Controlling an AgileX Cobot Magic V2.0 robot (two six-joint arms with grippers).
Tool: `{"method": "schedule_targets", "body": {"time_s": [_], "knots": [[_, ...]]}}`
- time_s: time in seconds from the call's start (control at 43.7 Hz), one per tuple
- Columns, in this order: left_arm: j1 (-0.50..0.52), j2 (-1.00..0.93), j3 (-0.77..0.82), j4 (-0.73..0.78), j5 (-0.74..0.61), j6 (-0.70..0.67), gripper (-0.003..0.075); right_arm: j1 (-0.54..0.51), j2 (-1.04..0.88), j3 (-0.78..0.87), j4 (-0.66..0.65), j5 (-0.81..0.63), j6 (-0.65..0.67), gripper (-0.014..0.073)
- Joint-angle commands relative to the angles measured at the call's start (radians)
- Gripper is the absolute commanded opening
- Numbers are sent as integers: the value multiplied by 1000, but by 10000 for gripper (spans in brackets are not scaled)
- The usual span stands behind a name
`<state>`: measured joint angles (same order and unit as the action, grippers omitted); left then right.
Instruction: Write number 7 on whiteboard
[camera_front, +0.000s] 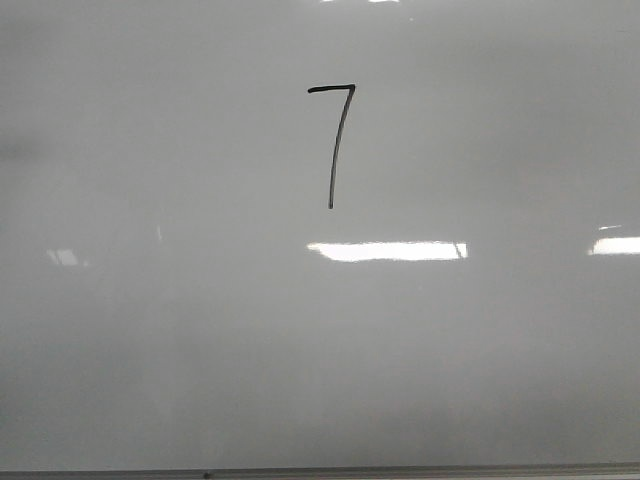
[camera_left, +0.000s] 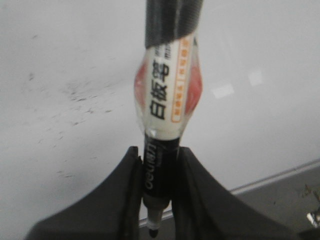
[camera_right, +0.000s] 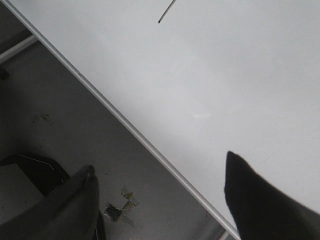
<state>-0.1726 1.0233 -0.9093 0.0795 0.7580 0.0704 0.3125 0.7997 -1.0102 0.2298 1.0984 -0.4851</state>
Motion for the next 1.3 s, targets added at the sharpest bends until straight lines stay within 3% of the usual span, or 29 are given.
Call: {"method": "schedule_targets", "body": {"time_s": [0.0, 0.183, 0.503, 0.663, 0.755, 1.006, 1.143, 1.281], "knots": [[79, 24, 12, -16, -158, -70, 20, -7, -5, -5, 6, -66, 2, 538], [190, 153, 15, -80, -239, -76, 20, -7, -5, 30, 6, -87, 2, 538], [196, 354, 11, -128, -413, -76, 20, -7, -5, 33, 6, -86, 2, 538], [196, 415, -3, -163, -423, -76, 42, -7, -5, 33, 6, -86, 2, 538], [196, 433, -18, -163, -413, -70, 98, -7, -5, 33, 6, -86, 2, 538], [196, 435, -34, -159, -412, -70, 364, -7, -5, 33, 7, -87, 2, 538], [196, 413, -53, -133, -339, -70, 374, -7, -12, 31, -20, -85, 31, 538], [196, 319, -57, -94, -265, -70, 373, -7, -45, 30, -142, -75, 239, 538]]}}
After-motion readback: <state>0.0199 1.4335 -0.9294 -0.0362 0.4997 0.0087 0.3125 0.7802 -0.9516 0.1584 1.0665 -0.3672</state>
